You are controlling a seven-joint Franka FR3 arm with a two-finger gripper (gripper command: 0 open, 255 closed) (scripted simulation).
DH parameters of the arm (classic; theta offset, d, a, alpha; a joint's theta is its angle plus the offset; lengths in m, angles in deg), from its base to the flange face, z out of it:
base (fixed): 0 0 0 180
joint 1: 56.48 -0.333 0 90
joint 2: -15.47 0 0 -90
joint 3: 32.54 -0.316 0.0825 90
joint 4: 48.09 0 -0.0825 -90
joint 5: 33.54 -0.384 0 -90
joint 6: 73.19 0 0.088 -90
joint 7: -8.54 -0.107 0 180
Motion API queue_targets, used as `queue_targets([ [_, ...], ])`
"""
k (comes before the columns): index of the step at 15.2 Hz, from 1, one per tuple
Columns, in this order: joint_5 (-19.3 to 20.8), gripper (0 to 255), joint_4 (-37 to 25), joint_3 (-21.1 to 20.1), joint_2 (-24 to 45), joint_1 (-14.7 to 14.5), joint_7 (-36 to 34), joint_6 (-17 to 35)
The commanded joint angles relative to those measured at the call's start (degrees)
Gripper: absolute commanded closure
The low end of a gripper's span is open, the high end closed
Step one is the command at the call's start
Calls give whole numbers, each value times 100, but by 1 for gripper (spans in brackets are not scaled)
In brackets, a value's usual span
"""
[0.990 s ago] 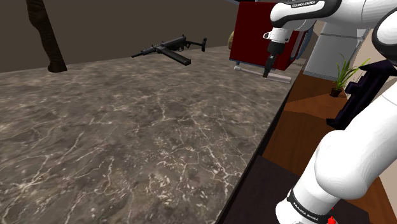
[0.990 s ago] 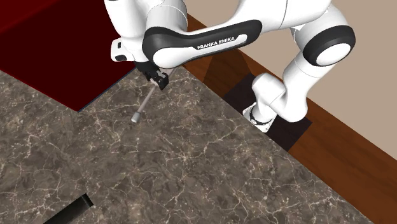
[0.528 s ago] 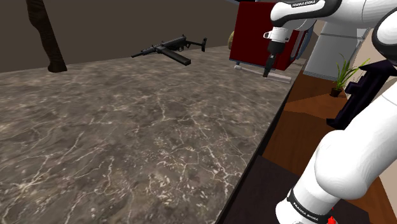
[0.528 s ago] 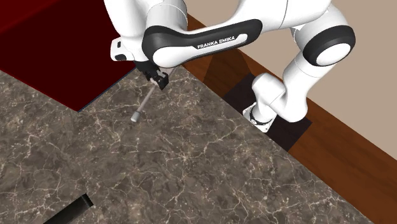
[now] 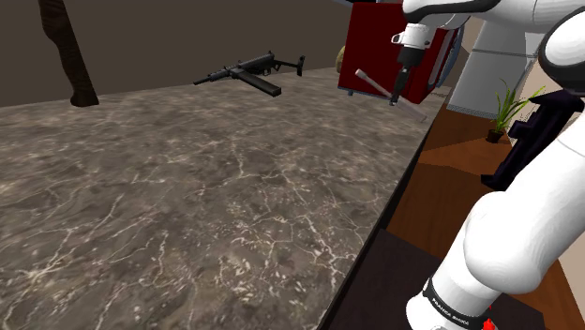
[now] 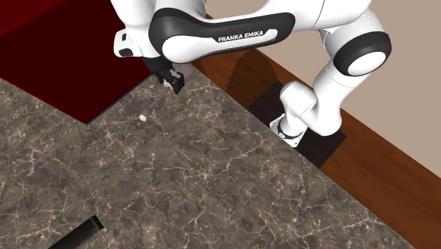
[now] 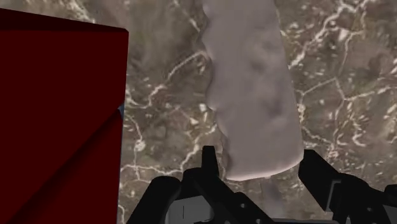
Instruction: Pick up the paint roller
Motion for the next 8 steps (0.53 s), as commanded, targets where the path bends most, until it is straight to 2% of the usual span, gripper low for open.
queue_targets([
  [1, -10, 255, -174, -9, 14, -8, -5, -164],
  [6, -110, 255, -714, 37, 182, -19, 61, -571],
  [8, -113, 255, -731, 38, 187, -19, 63, -584],
])
